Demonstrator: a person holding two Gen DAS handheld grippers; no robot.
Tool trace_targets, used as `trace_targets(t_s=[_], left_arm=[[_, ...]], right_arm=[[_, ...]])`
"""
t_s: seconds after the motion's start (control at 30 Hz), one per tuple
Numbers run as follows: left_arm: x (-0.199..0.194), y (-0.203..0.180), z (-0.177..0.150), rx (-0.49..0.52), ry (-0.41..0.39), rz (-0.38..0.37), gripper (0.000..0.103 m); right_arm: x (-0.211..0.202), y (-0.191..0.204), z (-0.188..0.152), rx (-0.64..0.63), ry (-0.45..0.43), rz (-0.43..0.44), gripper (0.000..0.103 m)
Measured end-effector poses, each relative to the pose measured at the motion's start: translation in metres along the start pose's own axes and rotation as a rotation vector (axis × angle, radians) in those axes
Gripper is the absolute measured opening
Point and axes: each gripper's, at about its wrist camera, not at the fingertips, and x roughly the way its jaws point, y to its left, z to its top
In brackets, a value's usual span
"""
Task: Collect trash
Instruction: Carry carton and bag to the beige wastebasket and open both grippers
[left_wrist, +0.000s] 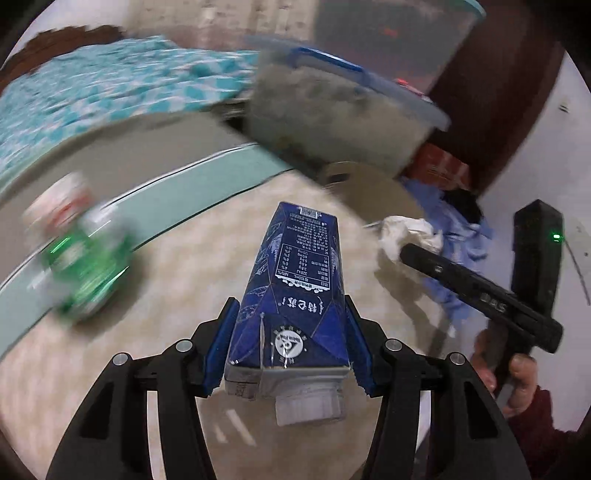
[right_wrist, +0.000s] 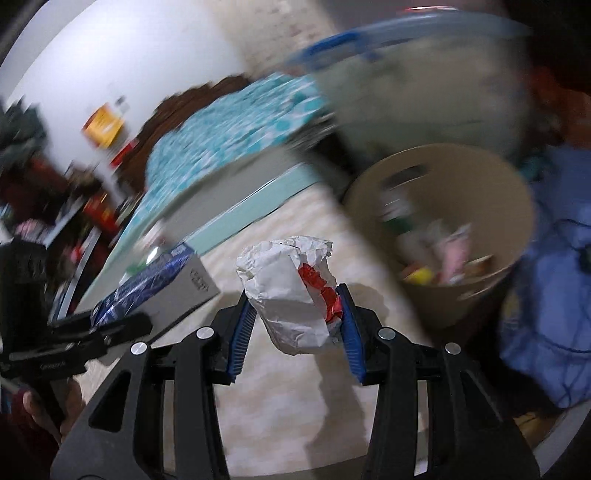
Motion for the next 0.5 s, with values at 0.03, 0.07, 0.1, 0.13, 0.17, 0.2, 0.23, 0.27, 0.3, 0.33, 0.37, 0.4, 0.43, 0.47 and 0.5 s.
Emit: trace_targets(t_s=[0.03, 0.07, 0.1, 0.13, 0.17, 0.2, 0.23, 0.27, 0.3, 0.33, 0.37, 0.4, 0.43, 0.47, 0.5], left_arm=[[0.014, -0.012, 0.015, 0.021, 0.01, -0.029, 0.051], [0.025, -0.023, 0.029, 0.038, 0.013, -0.05, 0.051], [0.034, -0.031, 0.04, 0.048, 0.01, -0.065, 0.052], [0.046, -0.041, 0.055, 0.055, -0.002, -0.086, 0.054], [0.056, -0.049, 0.068, 0.06, -0.014, -0.096, 0.07], [0.064, -0.055, 0.078, 0.063, -0.026, -0.087, 0.087], [0.072, -0.059, 0.089, 0.051, -0.053, -0.058, 0.086], [0.074, -0.06, 0.092, 0.039, -0.06, -0.047, 0.086], [0.076, -0.059, 0.095, 0.021, -0.052, -0.056, 0.085], [0.075, -0.055, 0.095, 0.01, -0.047, -0.067, 0.085], [0.069, -0.052, 0.092, 0.008, -0.056, -0.065, 0.085], [0.059, -0.045, 0.086, 0.009, -0.077, -0.053, 0.085], [0.049, -0.037, 0.08, 0.006, -0.094, -0.039, 0.085], [0.038, -0.028, 0.073, -0.001, -0.103, -0.035, 0.085], [0.029, -0.023, 0.068, -0.008, -0.11, -0.029, 0.086]], right_arm=[[-0.002, -0.007, 0.004, 0.01, -0.01, -0.02, 0.046], [0.001, -0.022, 0.018, 0.018, -0.024, -0.049, 0.047], [0.003, -0.03, 0.025, 0.022, -0.03, -0.065, 0.048], [0.005, -0.037, 0.031, 0.029, -0.037, -0.081, 0.053], [0.009, -0.048, 0.039, 0.043, -0.047, -0.098, 0.063], [0.013, -0.059, 0.046, 0.067, -0.058, -0.121, 0.072], [0.014, -0.068, 0.051, 0.089, -0.082, -0.145, 0.082], [0.015, -0.069, 0.052, 0.102, -0.088, -0.157, 0.082], [0.014, -0.062, 0.052, 0.107, -0.092, -0.156, 0.082], [0.01, -0.063, 0.051, 0.114, -0.103, -0.15, 0.082], [0.0, -0.063, 0.043, 0.12, -0.117, -0.134, 0.082], [-0.007, -0.061, 0.034, 0.118, -0.128, -0.114, 0.082], [-0.013, -0.056, 0.027, 0.1, -0.14, -0.094, 0.082], [-0.017, -0.05, 0.018, 0.074, -0.148, -0.088, 0.082], [-0.023, -0.042, 0.005, 0.054, -0.152, -0.09, 0.082]])
